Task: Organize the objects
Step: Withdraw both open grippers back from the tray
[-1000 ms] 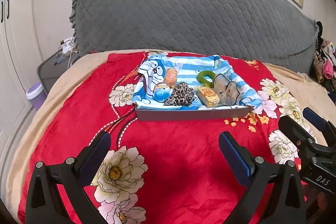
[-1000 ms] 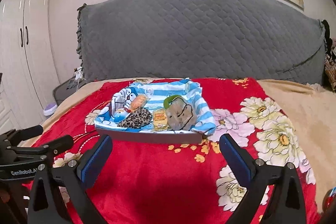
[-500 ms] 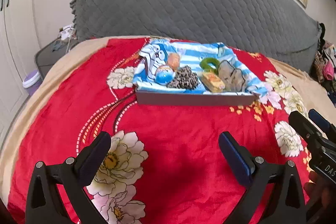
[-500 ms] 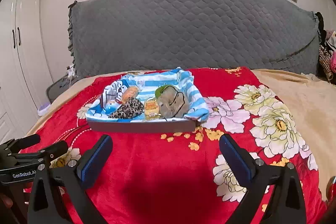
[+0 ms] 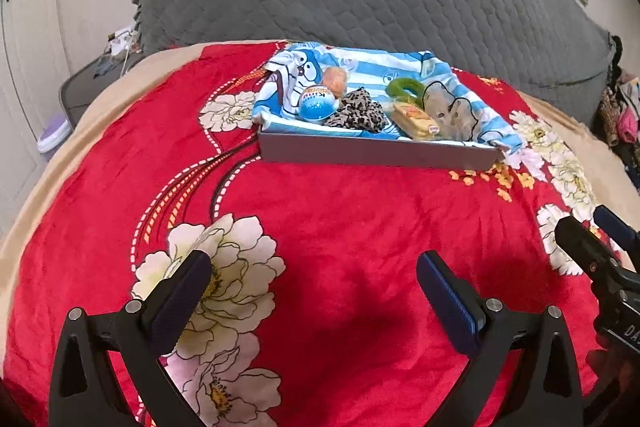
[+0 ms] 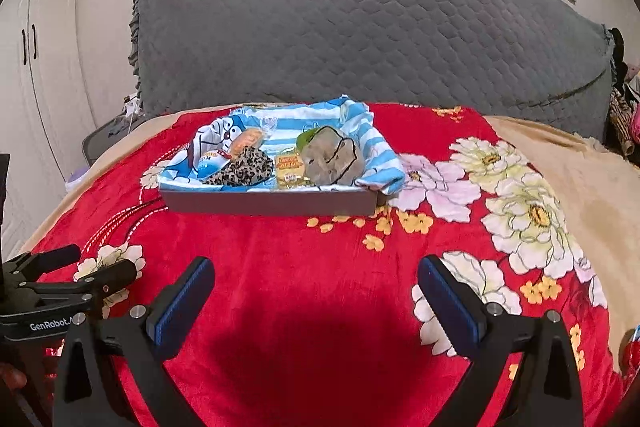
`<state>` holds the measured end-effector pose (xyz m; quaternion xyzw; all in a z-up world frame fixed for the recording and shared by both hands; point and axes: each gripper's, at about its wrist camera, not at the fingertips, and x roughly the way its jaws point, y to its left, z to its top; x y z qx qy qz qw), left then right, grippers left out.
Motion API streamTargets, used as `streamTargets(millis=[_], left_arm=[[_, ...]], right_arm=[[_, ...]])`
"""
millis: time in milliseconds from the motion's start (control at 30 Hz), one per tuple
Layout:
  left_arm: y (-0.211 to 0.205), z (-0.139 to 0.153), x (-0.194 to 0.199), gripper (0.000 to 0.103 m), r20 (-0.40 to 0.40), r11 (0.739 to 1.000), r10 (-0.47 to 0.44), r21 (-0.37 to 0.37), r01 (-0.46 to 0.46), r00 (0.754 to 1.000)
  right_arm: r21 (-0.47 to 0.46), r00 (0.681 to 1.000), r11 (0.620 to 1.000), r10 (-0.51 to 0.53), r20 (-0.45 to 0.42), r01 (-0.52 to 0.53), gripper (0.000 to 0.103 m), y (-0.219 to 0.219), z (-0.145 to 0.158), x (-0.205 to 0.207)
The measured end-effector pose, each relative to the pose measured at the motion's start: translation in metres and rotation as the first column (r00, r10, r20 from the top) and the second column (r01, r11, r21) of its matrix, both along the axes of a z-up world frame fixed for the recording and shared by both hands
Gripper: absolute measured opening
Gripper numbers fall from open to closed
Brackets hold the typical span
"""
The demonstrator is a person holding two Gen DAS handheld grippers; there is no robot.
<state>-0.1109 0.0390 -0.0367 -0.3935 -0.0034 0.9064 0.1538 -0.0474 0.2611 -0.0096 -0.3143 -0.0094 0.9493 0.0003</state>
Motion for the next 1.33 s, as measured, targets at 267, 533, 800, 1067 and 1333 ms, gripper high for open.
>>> streamTargets(millis=[267,533,800,1067,1333], left_arm=[[0.002,0.002,0.006,0.102,-0.020,1.000,-0.006,-0.022,0.005,1.000],[0.000,-0.010,0.008,0.102,-0.006,1.000,-0.004,-0.025,0.004,1.000],[0.003,-0.019,0.009,0.102,0.001,0.999,-0.012,-0.037,0.012,1.000],[0.005,-0.022,0.009,0.102,0.003,0.999,-0.020,-0.036,0.020,1.000],[0.007,-0.019,0.010,0.102,-0.023,0.999,-0.027,-0.036,0.026,0.999]], right_arm=[[0.004,0.998,1.000,-0.020,0.062,0.020,0.102,0.002,-0.016,0.004],[0.011,0.993,0.999,-0.034,0.112,0.033,0.102,0.005,-0.033,0.004],[0.023,0.994,1.000,-0.021,0.106,0.019,0.102,0.002,-0.038,0.007],[0.035,0.994,0.999,-0.014,0.112,0.010,0.102,-0.001,-0.039,0.007],[0.038,0.993,0.999,-0.024,0.120,0.019,0.102,0.001,-0.040,0.005]])
